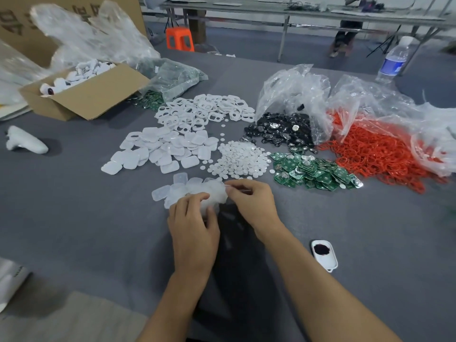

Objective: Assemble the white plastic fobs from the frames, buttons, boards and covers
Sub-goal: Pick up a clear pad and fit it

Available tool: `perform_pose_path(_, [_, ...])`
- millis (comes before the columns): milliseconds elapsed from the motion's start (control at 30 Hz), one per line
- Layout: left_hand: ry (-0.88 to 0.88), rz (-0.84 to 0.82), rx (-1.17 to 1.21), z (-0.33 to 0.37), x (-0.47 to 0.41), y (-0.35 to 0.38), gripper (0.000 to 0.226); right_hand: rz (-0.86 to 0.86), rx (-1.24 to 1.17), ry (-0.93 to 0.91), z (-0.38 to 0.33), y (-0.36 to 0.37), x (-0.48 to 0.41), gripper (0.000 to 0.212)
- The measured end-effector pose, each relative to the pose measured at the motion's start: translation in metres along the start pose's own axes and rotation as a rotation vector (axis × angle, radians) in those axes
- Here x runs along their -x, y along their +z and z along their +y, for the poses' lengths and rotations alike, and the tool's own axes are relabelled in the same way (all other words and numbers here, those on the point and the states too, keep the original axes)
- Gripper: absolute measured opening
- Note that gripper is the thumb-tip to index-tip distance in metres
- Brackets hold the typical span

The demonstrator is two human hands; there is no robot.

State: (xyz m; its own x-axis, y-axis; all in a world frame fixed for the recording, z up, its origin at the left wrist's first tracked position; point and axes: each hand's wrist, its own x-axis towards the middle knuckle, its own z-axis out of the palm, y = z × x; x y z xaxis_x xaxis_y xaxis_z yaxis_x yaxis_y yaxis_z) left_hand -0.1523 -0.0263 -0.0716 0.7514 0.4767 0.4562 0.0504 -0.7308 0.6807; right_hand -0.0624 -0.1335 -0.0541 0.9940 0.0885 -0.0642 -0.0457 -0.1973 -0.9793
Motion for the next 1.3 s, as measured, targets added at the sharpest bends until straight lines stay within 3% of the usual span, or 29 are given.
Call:
perform_pose_path(167, [0.045, 0.050, 0.041, 0.002, 0.000, -0.001, 0.024, 0.173, -0.326, 0.079, -0.006, -0.009, 0.005, 0.007])
perform_pose_path(267, [0.023, 0.076, 0.181, 0.011, 0.002, -0.004, 0.024, 0.133, -0.392, 0.056, -0.010, -0.021, 0.016, 0.009])
perform_pose_path(433, [-0.349, -0.216, 0.786, 0.050, 0.003, -0.009, 0.035, -0.017, -0.452, 0.033, -0.018, -0.050, 0.050, 0.010])
perform_pose_path(700, [-0.462, -0.469, 1.023, 0.085, 0.022, -0.014, 0.034, -0.034, -0.445, -0.008, -0.027, -0.104, 0.107, 0.018])
perform_pose_path(933, [-0.487, -0.704, 1.102, 0.112, 0.040, -0.011, 0.033, 0.117, -0.534, -0.025, -0.028, -0.141, 0.136, 0.025])
perform_pose_path(1067, [-0.497, -0.787, 1.117, 0.121, 0.050, -0.007, 0.035, 0.207, -0.536, -0.027, -0.023, -0.152, 0.141, 0.018])
perform_pose_path(1300, [-0.480, -0.788, 1.032, 0.128, 0.060, 0.000, 0.025, 0.221, -0.496, -0.015, -0.018, -0.170, 0.151, 0.017])
